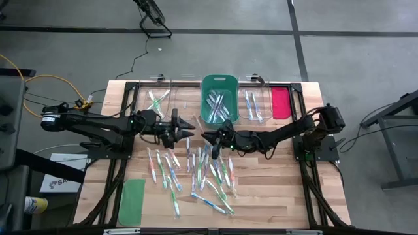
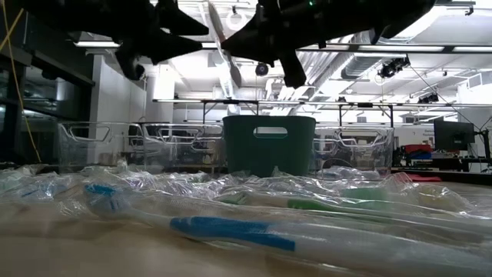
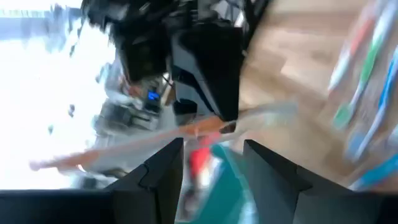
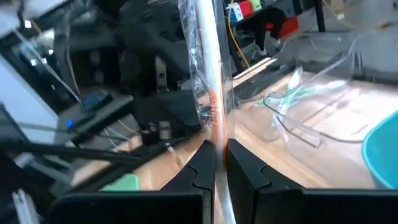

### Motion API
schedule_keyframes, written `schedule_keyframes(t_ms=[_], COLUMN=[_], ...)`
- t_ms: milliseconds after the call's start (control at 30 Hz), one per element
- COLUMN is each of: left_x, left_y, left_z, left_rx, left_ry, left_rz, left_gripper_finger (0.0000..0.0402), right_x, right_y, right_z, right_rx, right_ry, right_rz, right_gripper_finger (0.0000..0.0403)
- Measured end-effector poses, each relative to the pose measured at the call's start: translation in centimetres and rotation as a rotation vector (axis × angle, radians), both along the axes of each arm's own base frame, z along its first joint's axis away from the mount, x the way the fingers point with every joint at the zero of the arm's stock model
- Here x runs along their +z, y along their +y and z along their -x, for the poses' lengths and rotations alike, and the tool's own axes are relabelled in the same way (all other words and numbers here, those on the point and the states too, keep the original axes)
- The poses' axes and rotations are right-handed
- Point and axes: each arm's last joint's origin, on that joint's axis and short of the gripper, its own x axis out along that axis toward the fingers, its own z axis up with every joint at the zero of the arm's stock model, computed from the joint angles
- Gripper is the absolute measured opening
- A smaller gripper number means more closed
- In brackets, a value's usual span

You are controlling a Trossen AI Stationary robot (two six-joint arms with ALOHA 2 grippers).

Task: Pick & Place Toothbrushes
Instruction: Put the orange toothbrush into the middle transparent bin

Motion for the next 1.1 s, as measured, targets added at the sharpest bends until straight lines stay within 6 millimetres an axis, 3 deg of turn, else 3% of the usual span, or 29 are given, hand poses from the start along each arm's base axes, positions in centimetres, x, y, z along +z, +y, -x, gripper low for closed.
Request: schedule_keyframes(t_ms=[267,467,767,1100], left_x=[0.1,0.2,0.5,0.0], left_y=[0.3,0.4,0.6,0.6], left_z=[0.0,0.0,0.0,-0.4], left_rx=[0.061,0.062,0.110,0.098], left_ry=[0.036,0.050,0.061,0.083], left_rz=[-0.501,-0.744,-0.882,-0.889], left_gripper_finger=[0.0163,0.0163,0.0163,0.0163], right_x=[-0.2,-0.2,-0.2,-1.0], right_y=[-0.5,-1.5,-1.6,-2.0], right_z=[0.0,-0.3,-0.3,-0.8], right_rx=[-0.022,0.048,0.087,0.077], right_ry=[-0.039,-0.041,-0.042,-0.061], right_rz=[-0.188,-0.252,-0.282,-0.300], right_gripper_finger=[0.0013,0.0013,0.0013,0.0013])
